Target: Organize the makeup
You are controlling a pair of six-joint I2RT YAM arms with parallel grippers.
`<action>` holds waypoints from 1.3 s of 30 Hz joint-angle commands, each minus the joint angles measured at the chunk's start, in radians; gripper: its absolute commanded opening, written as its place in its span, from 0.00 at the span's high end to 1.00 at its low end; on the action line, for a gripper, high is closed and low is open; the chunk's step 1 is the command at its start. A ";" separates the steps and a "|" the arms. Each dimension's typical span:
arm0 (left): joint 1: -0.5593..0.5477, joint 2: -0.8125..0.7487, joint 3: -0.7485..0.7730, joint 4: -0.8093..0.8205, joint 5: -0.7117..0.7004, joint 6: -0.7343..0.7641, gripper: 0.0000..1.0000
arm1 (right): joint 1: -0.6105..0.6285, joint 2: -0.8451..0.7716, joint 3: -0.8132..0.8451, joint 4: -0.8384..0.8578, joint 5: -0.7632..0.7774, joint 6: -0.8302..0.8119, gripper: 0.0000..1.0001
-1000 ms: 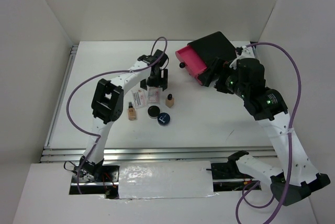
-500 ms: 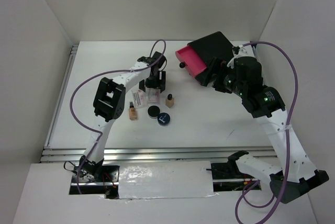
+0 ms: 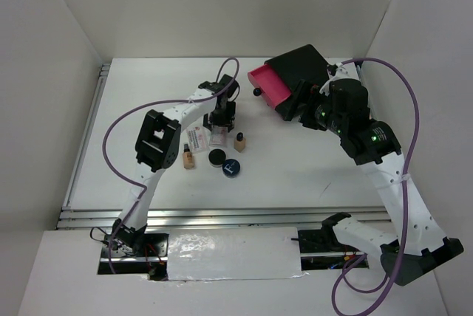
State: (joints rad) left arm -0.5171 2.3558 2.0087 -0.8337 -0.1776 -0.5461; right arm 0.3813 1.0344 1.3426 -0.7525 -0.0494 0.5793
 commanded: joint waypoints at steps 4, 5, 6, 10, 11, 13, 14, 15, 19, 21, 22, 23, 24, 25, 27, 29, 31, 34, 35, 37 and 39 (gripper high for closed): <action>0.023 -0.013 0.129 -0.030 -0.014 0.000 0.69 | -0.005 0.001 0.043 0.061 -0.006 0.005 0.00; 0.032 -0.019 0.190 -0.044 -0.007 -0.006 0.70 | -0.004 0.001 0.043 0.062 -0.006 0.007 0.00; 0.043 -0.033 0.221 -0.050 0.001 -0.014 0.72 | -0.005 0.001 0.043 0.065 -0.006 0.007 0.00; 0.100 -0.121 0.280 0.013 0.099 -0.087 0.75 | -0.004 0.000 0.044 0.068 -0.007 0.014 0.00; 0.109 -0.169 0.259 0.077 0.128 -0.104 0.75 | -0.002 0.000 0.044 0.068 -0.007 0.016 0.00; 0.127 -0.223 0.223 0.155 0.220 -0.161 0.75 | -0.004 -0.004 0.047 0.065 -0.003 0.016 0.00; 0.132 -0.271 0.175 0.251 0.251 -0.179 0.75 | -0.004 -0.008 0.047 0.064 -0.001 0.016 0.00; 0.137 -0.291 0.151 0.305 0.313 -0.216 0.74 | -0.004 -0.010 0.049 0.064 -0.001 0.016 0.00; 0.138 -0.320 0.087 0.569 0.441 -0.349 0.74 | -0.004 -0.023 0.044 0.056 0.002 0.016 0.00; 0.137 -0.299 0.090 0.715 0.492 -0.447 0.75 | -0.004 -0.030 0.041 0.050 0.009 0.017 0.00; 0.134 -0.273 0.094 0.761 0.500 -0.478 0.75 | -0.004 -0.033 0.040 0.047 0.013 0.016 0.00; 0.131 -0.261 0.094 0.810 0.506 -0.506 0.75 | -0.004 -0.042 0.038 0.042 0.016 0.014 0.00; 0.123 -0.245 0.096 0.856 0.506 -0.555 0.75 | -0.004 -0.046 0.036 0.041 0.020 0.014 0.00; 0.118 -0.210 0.114 0.921 0.507 -0.583 0.75 | -0.005 -0.051 0.035 0.038 0.029 0.013 0.00; 0.106 -0.156 0.154 0.981 0.506 -0.638 0.75 | -0.004 -0.062 0.038 0.024 0.045 0.005 0.00; 0.091 -0.138 0.159 1.021 0.492 -0.658 0.74 | -0.005 -0.069 0.041 0.019 0.048 0.002 0.00; 0.068 -0.113 0.160 1.057 0.463 -0.672 0.71 | -0.004 -0.074 0.046 0.016 0.063 -0.004 0.00; 0.043 -0.083 0.173 1.050 0.432 -0.664 0.69 | -0.002 -0.082 0.055 0.004 0.082 -0.010 0.00; 0.037 -0.076 0.168 1.053 0.420 -0.663 0.69 | -0.004 -0.085 0.056 0.002 0.091 -0.013 0.00; 0.031 -0.055 0.162 1.058 0.414 -0.666 0.68 | -0.005 -0.092 0.056 -0.002 0.098 -0.019 0.00; 0.022 -0.040 0.179 1.041 0.408 -0.661 0.67 | -0.005 -0.097 0.056 -0.008 0.111 -0.024 0.00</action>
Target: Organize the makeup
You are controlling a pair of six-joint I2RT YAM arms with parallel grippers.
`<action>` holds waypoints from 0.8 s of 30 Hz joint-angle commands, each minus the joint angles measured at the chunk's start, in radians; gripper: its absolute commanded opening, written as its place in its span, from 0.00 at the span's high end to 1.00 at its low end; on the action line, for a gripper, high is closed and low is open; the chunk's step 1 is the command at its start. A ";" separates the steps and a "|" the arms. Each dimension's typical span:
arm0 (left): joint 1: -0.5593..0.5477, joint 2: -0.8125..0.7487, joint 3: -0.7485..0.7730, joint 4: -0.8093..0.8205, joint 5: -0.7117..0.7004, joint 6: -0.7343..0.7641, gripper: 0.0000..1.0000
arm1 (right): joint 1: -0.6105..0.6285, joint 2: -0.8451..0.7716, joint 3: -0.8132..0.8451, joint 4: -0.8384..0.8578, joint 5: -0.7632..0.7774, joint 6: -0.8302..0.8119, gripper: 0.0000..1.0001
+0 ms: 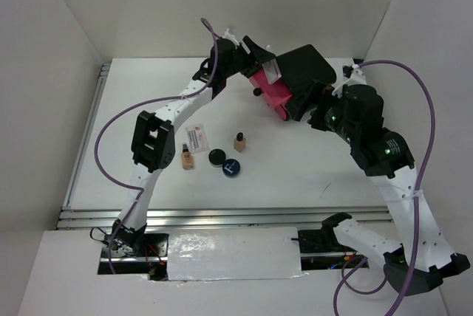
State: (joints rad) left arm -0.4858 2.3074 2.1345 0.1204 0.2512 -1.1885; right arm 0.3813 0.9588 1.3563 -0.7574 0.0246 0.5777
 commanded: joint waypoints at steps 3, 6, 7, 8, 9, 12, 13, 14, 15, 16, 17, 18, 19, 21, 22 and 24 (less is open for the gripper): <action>-0.026 0.024 0.071 0.045 -0.044 0.001 0.66 | -0.005 -0.026 0.046 -0.010 0.046 -0.030 0.00; -0.036 0.006 0.050 0.007 -0.090 0.035 0.62 | -0.005 -0.029 0.047 -0.013 0.049 -0.038 0.00; -0.037 0.001 0.039 0.008 -0.096 0.035 0.62 | -0.005 -0.029 0.049 -0.016 0.049 -0.039 0.00; -0.037 0.000 0.021 0.013 -0.104 0.035 0.62 | -0.005 -0.031 0.049 -0.017 0.051 -0.041 0.00; -0.036 0.004 0.019 0.009 -0.107 0.033 0.62 | -0.005 -0.034 0.049 -0.017 0.051 -0.044 0.00; -0.037 0.024 0.027 -0.007 -0.110 0.033 0.62 | -0.005 -0.041 0.047 -0.020 0.055 -0.052 0.00; -0.040 0.027 0.028 -0.010 -0.112 0.033 0.60 | -0.005 -0.042 0.046 -0.022 0.057 -0.052 0.00; -0.042 0.030 0.028 -0.008 -0.110 0.032 0.58 | -0.005 -0.043 0.044 -0.023 0.058 -0.055 0.00; -0.042 0.037 0.030 -0.013 -0.109 0.032 0.55 | -0.005 -0.045 0.047 -0.026 0.060 -0.055 0.00; -0.046 0.035 0.033 -0.018 -0.110 0.032 0.50 | -0.005 -0.045 0.050 -0.028 0.066 -0.058 0.00; -0.050 0.032 0.034 -0.021 -0.112 0.035 0.46 | -0.005 -0.045 0.053 -0.028 0.067 -0.059 0.00; -0.053 0.029 0.038 -0.033 -0.121 0.043 0.38 | -0.005 -0.046 0.058 -0.031 0.070 -0.062 0.00; -0.060 0.027 0.041 -0.037 -0.127 0.046 0.34 | -0.005 -0.046 0.060 -0.031 0.072 -0.062 0.00; -0.062 0.021 0.041 -0.041 -0.128 0.046 0.27 | -0.005 -0.046 0.063 -0.031 0.072 -0.064 0.00; -0.065 0.021 0.041 -0.050 -0.133 0.043 0.23 | -0.005 -0.046 0.063 -0.031 0.072 -0.064 0.00; -0.065 0.023 0.031 -0.047 -0.128 0.040 0.17 | -0.005 -0.048 0.063 -0.033 0.072 -0.065 0.00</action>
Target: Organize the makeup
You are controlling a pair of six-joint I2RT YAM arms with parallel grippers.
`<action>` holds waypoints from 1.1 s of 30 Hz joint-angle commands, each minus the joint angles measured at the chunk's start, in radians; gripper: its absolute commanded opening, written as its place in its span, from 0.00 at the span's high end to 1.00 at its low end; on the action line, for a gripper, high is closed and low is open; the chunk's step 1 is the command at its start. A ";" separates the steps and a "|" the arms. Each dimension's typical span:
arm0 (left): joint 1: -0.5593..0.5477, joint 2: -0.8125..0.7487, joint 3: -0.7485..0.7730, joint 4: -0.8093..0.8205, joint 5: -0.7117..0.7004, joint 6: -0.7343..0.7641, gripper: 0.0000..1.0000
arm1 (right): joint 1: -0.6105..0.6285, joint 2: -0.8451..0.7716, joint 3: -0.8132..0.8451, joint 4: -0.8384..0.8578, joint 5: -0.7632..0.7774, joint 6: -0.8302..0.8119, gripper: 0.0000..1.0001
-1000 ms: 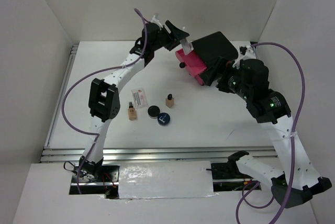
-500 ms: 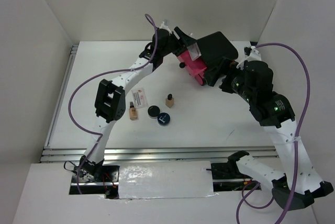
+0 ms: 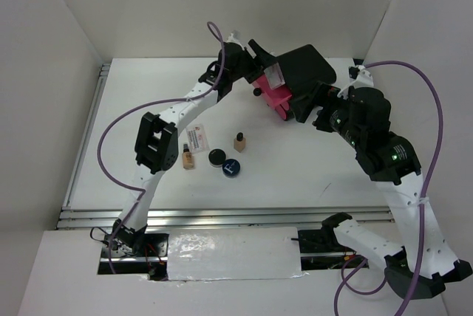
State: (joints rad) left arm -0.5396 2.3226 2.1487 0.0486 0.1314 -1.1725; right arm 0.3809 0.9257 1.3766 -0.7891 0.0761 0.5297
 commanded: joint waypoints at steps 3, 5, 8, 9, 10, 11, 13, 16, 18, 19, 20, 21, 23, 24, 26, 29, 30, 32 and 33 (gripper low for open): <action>-0.013 0.004 -0.003 0.023 -0.009 0.014 0.06 | -0.005 -0.021 0.038 -0.001 0.025 -0.017 0.00; -0.013 0.000 -0.018 0.026 -0.010 0.013 0.01 | -0.005 -0.024 0.036 -0.004 0.027 -0.017 0.00; -0.014 -0.020 -0.044 0.016 -0.029 0.007 0.01 | -0.005 -0.028 0.036 -0.006 0.028 -0.017 0.00; -0.014 -0.029 -0.055 0.016 -0.036 0.001 0.01 | -0.005 -0.028 0.036 -0.004 0.028 -0.016 0.00; -0.014 -0.035 -0.079 0.014 -0.047 0.001 0.01 | -0.005 -0.028 0.036 -0.004 0.027 -0.016 0.00; -0.016 -0.054 -0.091 0.008 -0.068 -0.001 0.01 | -0.007 -0.027 0.039 -0.006 0.028 -0.016 0.00; -0.016 -0.072 -0.111 -0.006 -0.090 -0.001 0.01 | -0.007 -0.028 0.041 -0.006 0.028 -0.016 0.00; -0.014 -0.085 -0.119 -0.030 -0.107 0.005 0.01 | -0.005 -0.030 0.038 -0.007 0.028 -0.016 0.00; -0.014 -0.094 -0.122 -0.030 -0.107 0.005 0.01 | -0.005 -0.031 0.033 -0.006 0.024 -0.014 0.00; -0.016 -0.097 -0.124 -0.026 -0.107 0.008 0.01 | -0.005 -0.033 0.032 -0.004 0.022 -0.013 0.00; -0.014 -0.095 -0.121 -0.023 -0.101 0.008 0.01 | -0.005 -0.033 0.030 -0.004 0.022 -0.011 0.00; -0.014 -0.095 -0.107 -0.026 -0.098 0.011 0.01 | -0.007 -0.033 0.030 -0.004 0.021 -0.011 0.00; -0.014 -0.097 -0.090 -0.027 -0.092 0.022 0.01 | -0.005 -0.034 0.029 -0.006 0.021 -0.011 0.00; -0.014 -0.097 -0.070 -0.026 -0.085 0.033 0.01 | -0.005 -0.034 0.027 -0.006 0.021 -0.011 0.00; -0.019 -0.091 -0.003 -0.038 -0.073 0.077 0.01 | -0.005 -0.033 0.026 -0.006 0.019 -0.011 0.00; -0.037 -0.051 0.104 -0.131 -0.050 0.190 0.01 | -0.005 -0.031 0.026 -0.004 0.014 -0.011 0.00; -0.043 -0.043 0.167 -0.157 -0.050 0.229 0.01 | -0.007 -0.030 0.024 -0.004 0.014 -0.011 0.00; -0.057 -0.038 0.188 -0.196 -0.035 0.319 0.01 | -0.007 -0.027 0.027 -0.004 0.011 -0.011 0.00; -0.062 -0.057 0.169 -0.197 -0.029 0.348 0.01 | -0.005 -0.025 0.029 -0.004 0.010 -0.011 0.00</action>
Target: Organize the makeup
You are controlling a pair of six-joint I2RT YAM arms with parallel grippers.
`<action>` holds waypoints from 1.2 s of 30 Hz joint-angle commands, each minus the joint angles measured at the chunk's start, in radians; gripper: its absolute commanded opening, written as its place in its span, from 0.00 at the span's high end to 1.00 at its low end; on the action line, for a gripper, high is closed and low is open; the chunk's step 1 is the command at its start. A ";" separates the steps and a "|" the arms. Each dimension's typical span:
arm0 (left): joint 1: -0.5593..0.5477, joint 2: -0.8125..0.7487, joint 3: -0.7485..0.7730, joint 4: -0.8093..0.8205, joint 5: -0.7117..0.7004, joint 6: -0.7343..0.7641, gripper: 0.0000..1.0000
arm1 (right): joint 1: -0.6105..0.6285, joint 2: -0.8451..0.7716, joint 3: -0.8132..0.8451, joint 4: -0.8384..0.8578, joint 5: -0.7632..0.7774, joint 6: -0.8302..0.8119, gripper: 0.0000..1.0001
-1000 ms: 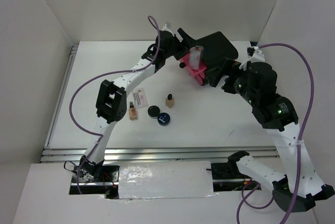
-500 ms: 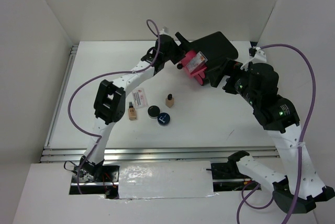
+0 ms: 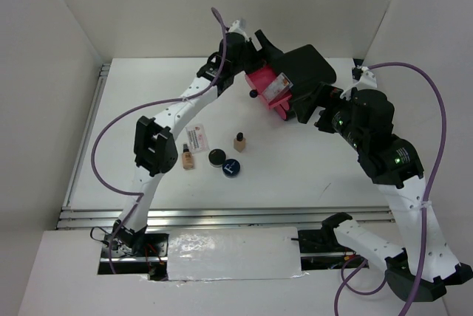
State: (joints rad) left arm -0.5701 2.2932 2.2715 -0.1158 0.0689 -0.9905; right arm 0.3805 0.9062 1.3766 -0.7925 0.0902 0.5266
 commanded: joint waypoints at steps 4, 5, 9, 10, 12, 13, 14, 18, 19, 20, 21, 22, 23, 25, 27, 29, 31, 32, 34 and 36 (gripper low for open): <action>-0.043 -0.058 -0.012 0.018 0.130 0.282 0.04 | -0.005 -0.003 0.030 -0.001 -0.006 -0.008 0.00; -0.045 -0.051 0.002 0.030 0.205 0.300 0.05 | -0.006 0.000 0.032 -0.001 -0.009 -0.008 0.00; -0.054 0.023 0.046 0.050 0.328 0.290 0.07 | -0.006 0.016 0.039 -0.001 -0.026 -0.008 0.00; -0.054 0.038 0.054 0.063 0.362 0.283 0.08 | -0.005 0.016 0.042 -0.001 -0.030 -0.008 0.00; -0.063 0.064 0.071 0.091 0.416 0.280 0.08 | -0.005 0.017 0.044 -0.004 -0.029 -0.008 0.00; -0.066 0.069 0.066 0.103 0.431 0.283 0.08 | -0.005 0.017 0.045 -0.007 -0.029 -0.008 0.00; -0.070 0.074 0.066 0.105 0.437 0.282 0.09 | -0.005 0.017 0.045 -0.010 -0.027 -0.010 0.00; -0.073 0.092 0.053 0.107 0.479 0.274 0.12 | -0.005 0.011 0.045 -0.019 -0.017 -0.010 0.00; -0.073 0.098 0.056 0.107 0.488 0.268 0.14 | -0.005 0.011 0.042 -0.017 -0.015 -0.010 0.00; -0.076 0.103 0.051 0.107 0.491 0.265 0.14 | -0.005 0.011 0.041 -0.017 -0.015 -0.011 0.00; -0.077 0.109 0.048 0.110 0.500 0.262 0.14 | -0.005 0.011 0.041 -0.019 -0.017 -0.008 0.00; -0.079 0.112 0.043 0.145 0.515 0.257 0.14 | -0.005 0.010 0.041 -0.017 -0.015 -0.008 0.00; -0.082 0.115 0.045 0.142 0.508 0.260 0.14 | -0.005 0.011 0.041 -0.017 -0.017 -0.008 0.00; -0.082 0.117 0.042 0.142 0.484 0.262 0.13 | -0.006 0.010 0.042 -0.017 -0.014 -0.010 0.00; -0.082 0.115 0.045 0.127 0.456 0.269 0.12 | -0.006 0.010 0.044 -0.017 -0.009 -0.010 0.00; -0.082 0.112 0.045 0.119 0.393 0.276 0.11 | -0.006 0.007 0.041 -0.020 -0.006 -0.010 0.00; -0.079 0.115 0.051 0.076 0.344 0.273 0.11 | -0.005 0.003 0.038 -0.020 -0.004 -0.010 0.00; -0.076 0.124 0.051 0.076 0.338 0.270 0.11 | -0.006 0.002 0.036 -0.022 -0.003 -0.010 0.00; -0.070 0.133 0.052 0.073 0.325 0.254 0.11 | -0.005 0.002 0.039 -0.025 -0.001 -0.011 0.00; -0.065 0.141 0.052 0.070 0.309 0.254 0.11 | -0.006 0.002 0.045 -0.028 0.003 -0.013 0.00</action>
State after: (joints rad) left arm -0.6456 2.4069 2.3035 -0.0608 0.4236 -0.7368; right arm 0.3805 0.9230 1.3804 -0.8101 0.0734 0.5266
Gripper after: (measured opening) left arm 0.893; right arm 0.997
